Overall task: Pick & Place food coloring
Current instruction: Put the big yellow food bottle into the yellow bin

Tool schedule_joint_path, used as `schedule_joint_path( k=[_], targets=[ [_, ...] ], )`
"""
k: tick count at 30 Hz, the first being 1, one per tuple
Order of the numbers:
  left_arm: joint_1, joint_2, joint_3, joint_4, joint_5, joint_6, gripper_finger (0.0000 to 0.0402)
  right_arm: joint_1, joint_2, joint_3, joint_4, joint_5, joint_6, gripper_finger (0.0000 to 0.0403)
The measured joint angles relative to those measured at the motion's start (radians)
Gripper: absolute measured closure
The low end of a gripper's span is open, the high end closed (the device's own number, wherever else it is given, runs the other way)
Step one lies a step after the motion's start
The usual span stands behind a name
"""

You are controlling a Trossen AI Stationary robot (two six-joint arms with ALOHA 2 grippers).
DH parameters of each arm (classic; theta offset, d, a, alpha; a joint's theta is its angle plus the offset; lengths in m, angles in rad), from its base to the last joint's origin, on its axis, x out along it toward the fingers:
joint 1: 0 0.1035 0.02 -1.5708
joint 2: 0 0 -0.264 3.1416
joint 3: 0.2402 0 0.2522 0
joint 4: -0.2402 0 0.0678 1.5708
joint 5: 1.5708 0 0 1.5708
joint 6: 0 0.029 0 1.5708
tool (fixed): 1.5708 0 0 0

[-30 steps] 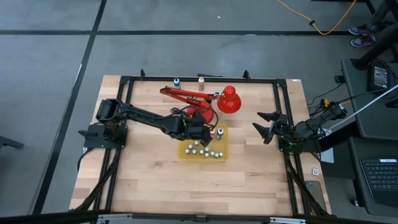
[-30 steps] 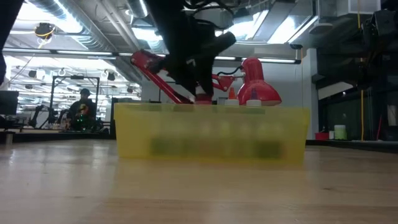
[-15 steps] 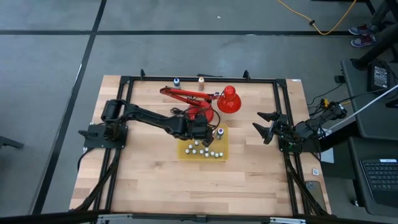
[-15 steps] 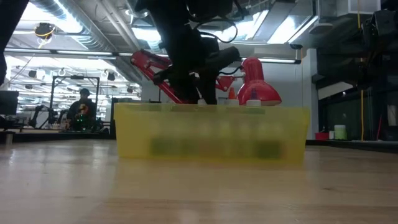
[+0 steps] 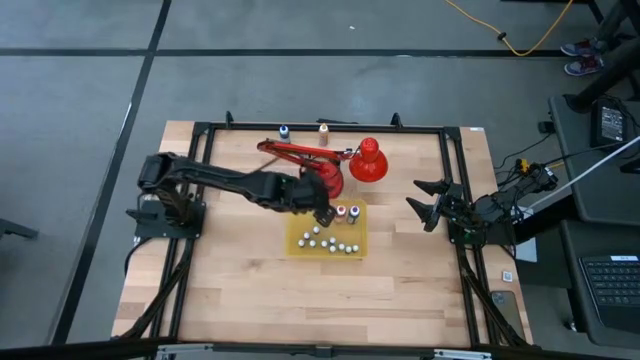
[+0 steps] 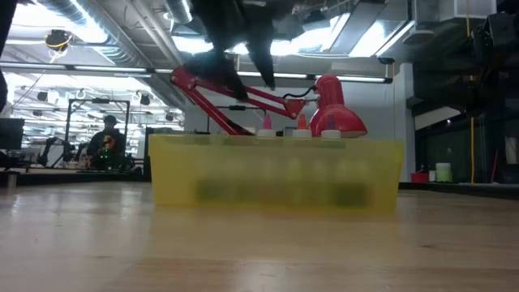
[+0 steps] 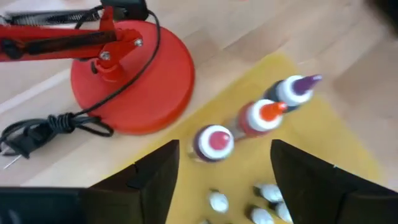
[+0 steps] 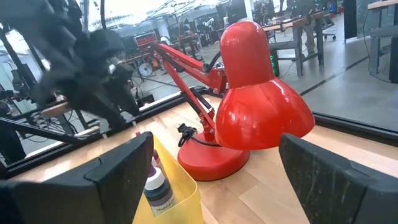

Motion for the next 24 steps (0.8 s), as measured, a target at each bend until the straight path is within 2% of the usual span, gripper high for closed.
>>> schedule_joint_path(
  k=[6,11,18,24],
  targets=[
    [0.046,-0.096,0.081,-0.035,0.059,0.088,0.0130,0.000,0.000,0.000,0.000,0.000,0.000,0.0056],
    [0.141,-0.128,0.206,-0.153,0.135,0.151,0.0113,0.000,0.000,0.000,0.000,0.000,0.000,0.0056],
    [0.318,-0.107,0.408,-0.308,0.279,0.370,0.0118,0.000,0.000,0.000,0.000,0.000,0.000,0.0056],
    [0.450,-0.031,0.542,-0.354,0.318,0.538,0.0119,0.000,0.000,0.000,0.000,0.000,0.000,0.0056]
  ],
)
